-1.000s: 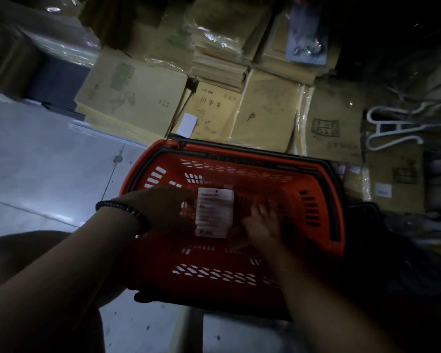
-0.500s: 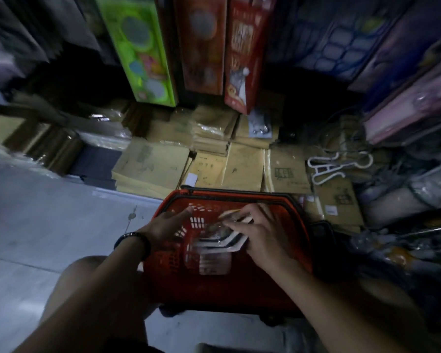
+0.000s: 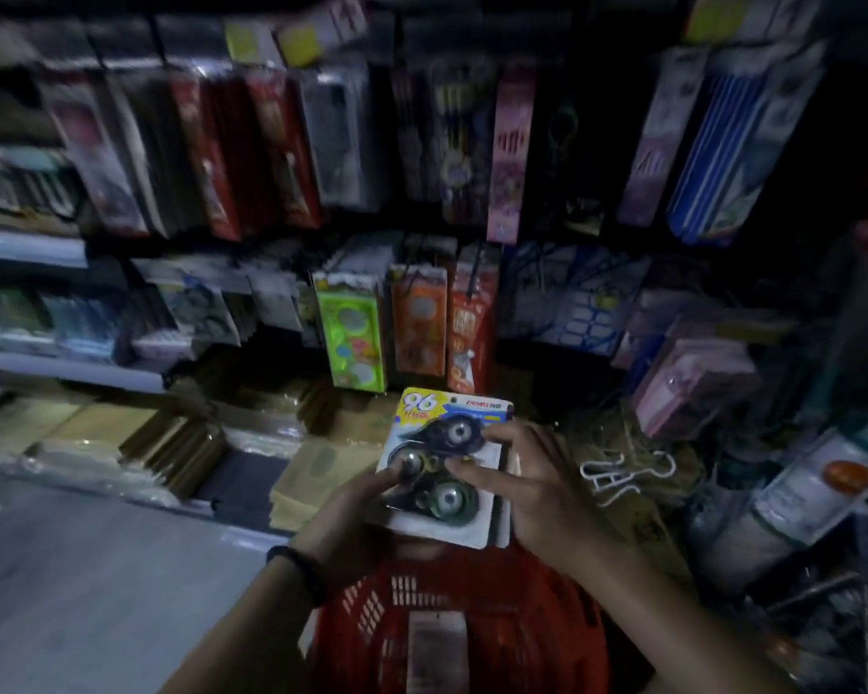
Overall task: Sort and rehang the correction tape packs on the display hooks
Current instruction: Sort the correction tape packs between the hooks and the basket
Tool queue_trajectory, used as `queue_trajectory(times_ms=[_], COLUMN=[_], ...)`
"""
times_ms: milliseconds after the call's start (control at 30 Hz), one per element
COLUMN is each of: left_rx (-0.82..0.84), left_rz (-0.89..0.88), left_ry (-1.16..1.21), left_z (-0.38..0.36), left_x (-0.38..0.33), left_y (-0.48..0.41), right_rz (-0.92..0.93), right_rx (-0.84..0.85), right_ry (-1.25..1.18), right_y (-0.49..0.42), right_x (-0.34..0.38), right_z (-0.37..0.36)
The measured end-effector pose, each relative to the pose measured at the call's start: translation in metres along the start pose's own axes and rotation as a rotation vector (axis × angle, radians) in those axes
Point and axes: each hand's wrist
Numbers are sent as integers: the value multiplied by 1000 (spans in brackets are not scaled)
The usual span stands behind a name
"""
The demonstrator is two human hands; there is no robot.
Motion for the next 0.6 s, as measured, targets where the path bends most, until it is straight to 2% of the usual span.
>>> queue_trajectory(times_ms=[100,233,467,600], left_rx=[29,15,-45,-92], left_rz=[-162,-352,-707,-802], left_ry=[-40,-37,-30,-26], left_z=[-13,-30,-65,-79], left_x=[-36,-76,-155,-205], left_y=[20,38,61,74], right_rz=[-63,-183,-15,55], right_rx=[125,182,131,78], right_ry=[11,-90,73,142], right_y=[-45,-102,-205,-262], right_x=[2,21,41,42], right_z=[31,65,111,134])
Point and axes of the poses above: each hand's wrist, its own y-axis away from the middle knuckle, its own z-axis out of the back of the hand, x = y × z, and after that the axes turned 12 degrees about -x, right-handed
